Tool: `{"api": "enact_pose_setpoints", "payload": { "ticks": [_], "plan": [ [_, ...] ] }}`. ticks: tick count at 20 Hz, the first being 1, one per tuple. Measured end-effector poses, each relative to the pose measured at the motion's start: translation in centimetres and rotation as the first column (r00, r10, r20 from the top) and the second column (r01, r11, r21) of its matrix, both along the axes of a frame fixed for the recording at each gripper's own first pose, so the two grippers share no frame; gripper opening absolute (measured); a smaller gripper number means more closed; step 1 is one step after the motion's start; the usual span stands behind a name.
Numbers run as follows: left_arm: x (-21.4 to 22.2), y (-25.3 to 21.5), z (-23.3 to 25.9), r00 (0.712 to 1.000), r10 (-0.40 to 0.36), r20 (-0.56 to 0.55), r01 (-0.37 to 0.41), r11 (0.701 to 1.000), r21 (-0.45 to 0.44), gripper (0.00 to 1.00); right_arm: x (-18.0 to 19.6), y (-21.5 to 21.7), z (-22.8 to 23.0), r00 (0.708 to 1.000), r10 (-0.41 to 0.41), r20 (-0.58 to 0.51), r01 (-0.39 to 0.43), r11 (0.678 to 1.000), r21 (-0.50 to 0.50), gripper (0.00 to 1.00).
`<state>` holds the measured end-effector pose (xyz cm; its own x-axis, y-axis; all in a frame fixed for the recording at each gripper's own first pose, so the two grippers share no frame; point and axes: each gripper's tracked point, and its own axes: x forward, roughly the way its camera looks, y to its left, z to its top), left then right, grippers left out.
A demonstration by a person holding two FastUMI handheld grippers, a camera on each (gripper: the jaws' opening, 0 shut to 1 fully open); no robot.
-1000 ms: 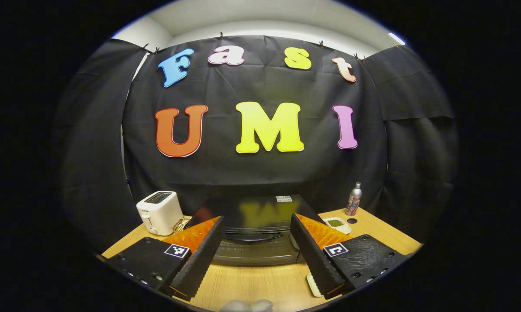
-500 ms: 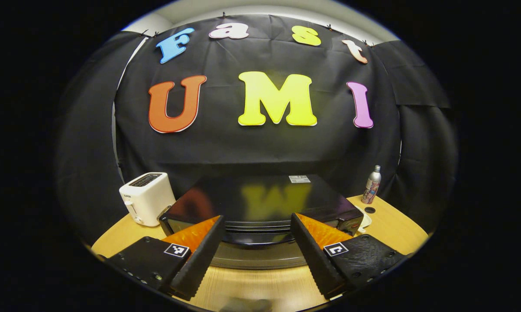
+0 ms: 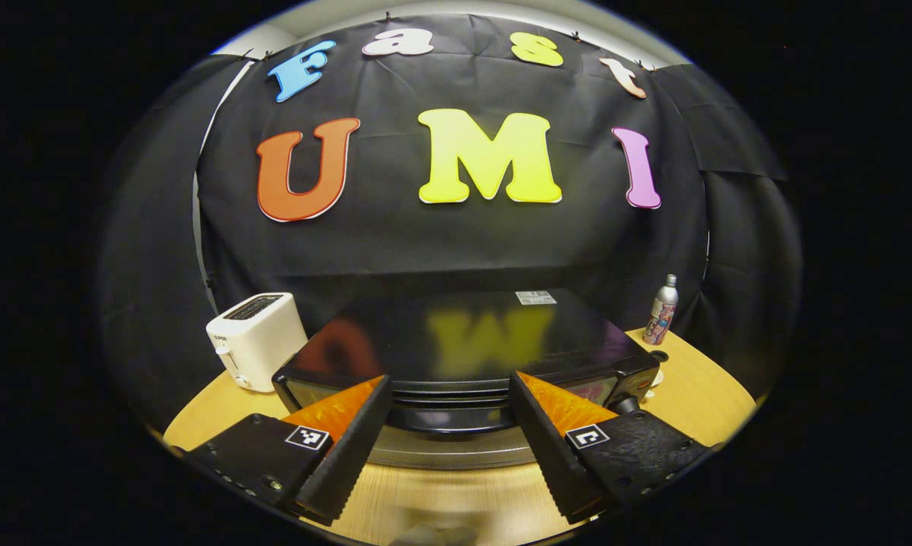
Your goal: Open the electric oven with the left hand, put the food in, and close the electric oven.
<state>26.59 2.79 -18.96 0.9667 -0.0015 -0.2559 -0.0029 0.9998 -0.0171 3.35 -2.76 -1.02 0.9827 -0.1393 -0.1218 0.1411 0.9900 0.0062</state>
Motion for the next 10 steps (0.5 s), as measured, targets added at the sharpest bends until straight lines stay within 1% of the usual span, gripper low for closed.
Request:
{"api": "enact_pose_setpoints", "payload": {
  "ticks": [5,10],
  "plan": [
    [-2.1,-0.1,-0.3,1.0,-0.018,-0.022,0.018,1.0,0.008,0.97,-0.3,0.8,-0.3,1.0,0.023,0.0,-0.023,1.0,0.006,0.96],
    [-6.1,-0.3,-2.2,0.997,-0.037,-0.061,0.037,0.999,0.0,0.98,-1.1,1.2,-1.2,0.999,0.045,-0.014,-0.044,0.999,0.019,0.96]
  ]
}}
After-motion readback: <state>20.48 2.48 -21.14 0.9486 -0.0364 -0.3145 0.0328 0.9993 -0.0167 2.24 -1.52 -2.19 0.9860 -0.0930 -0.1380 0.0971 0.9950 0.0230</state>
